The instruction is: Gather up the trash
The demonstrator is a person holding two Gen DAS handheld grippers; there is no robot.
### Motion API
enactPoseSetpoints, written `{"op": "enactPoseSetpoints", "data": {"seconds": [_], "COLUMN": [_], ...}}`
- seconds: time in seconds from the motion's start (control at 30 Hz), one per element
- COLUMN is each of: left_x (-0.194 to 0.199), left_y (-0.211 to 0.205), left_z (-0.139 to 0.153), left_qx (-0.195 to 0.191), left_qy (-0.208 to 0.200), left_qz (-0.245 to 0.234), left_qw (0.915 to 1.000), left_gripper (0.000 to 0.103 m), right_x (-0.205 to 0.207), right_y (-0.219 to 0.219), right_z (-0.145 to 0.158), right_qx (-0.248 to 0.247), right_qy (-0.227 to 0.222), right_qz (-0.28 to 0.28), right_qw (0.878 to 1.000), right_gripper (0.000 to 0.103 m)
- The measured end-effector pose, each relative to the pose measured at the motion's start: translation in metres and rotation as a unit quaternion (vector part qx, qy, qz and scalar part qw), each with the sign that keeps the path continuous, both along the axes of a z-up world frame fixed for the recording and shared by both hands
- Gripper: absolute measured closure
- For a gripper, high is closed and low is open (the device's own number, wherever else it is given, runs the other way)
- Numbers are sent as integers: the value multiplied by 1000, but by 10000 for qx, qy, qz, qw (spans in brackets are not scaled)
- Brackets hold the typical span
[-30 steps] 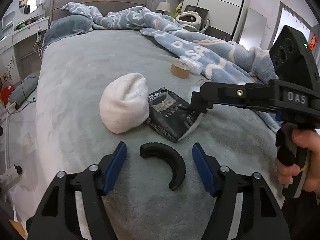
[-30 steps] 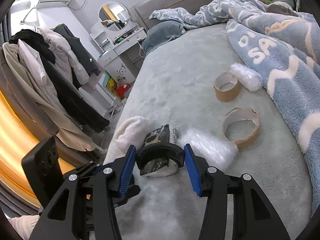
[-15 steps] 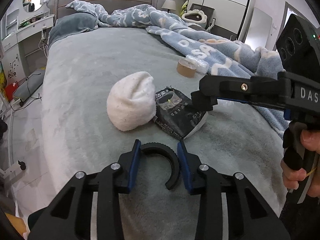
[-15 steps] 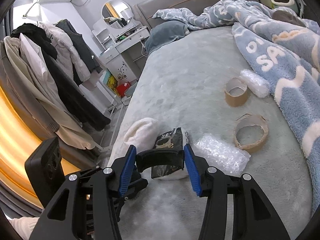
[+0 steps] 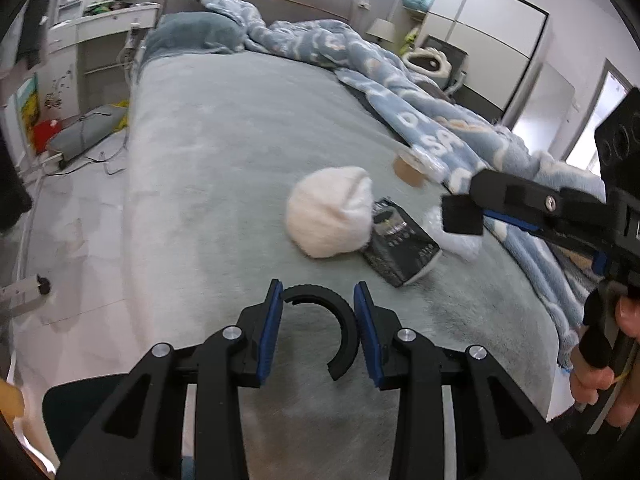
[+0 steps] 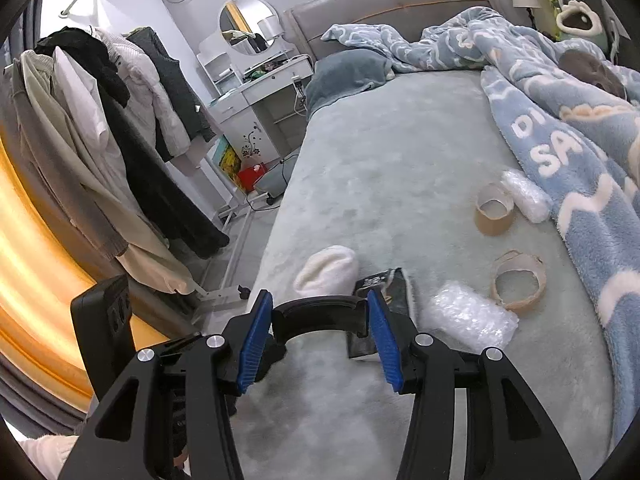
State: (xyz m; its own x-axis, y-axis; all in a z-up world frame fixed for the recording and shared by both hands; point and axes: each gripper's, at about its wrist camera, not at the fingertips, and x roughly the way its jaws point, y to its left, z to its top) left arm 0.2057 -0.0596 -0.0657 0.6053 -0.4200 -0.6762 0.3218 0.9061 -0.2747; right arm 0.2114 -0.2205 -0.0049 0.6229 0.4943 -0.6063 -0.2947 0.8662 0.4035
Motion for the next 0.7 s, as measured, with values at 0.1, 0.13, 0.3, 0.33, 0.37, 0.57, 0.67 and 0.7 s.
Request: {"op": "enactPoseSetpoints", "data": {"seconds": [0.1,0.13,0.3,0.33,0.37,0.57,0.67,0.7], "left_x": [-7,-9,-14,-15,-16,-21,-24,-25], "left_y": [12,15,42,48,53,87,101,106], "left_z": [4,5,0,-2,-4,-17,-25,-28], "left_qx": [75,150,263,279,289,466,690,728], "left_qy": [-26,-24,177,244,304,627,802,871], "left_qz": [169,234,581,661,734,1093,1232,1273], "left_qw": [9998,9996,9978,9971,9964,9909,9867,9853], "left_gripper": [64,64,64,64,64,64,64,64], "right_x": [-3,-5,-9,-10,-12,-19,-20,-20], "right_y": [8,10,28,31,38,62,75,81], "right_z": [3,4,13,15,18,27,31,33], "right_qx": [-18,-27,-16,-10,-14,-13,28,44], "right_qy": [5,1,-34,-43,-64,-137,-164,-174], "right_qz": [39,55,171,199,247,459,549,590], "right_qw": [10000,10000,9998,9998,9997,9989,9984,9981], "right_gripper": [53,53,53,53,53,53,53,53]}}
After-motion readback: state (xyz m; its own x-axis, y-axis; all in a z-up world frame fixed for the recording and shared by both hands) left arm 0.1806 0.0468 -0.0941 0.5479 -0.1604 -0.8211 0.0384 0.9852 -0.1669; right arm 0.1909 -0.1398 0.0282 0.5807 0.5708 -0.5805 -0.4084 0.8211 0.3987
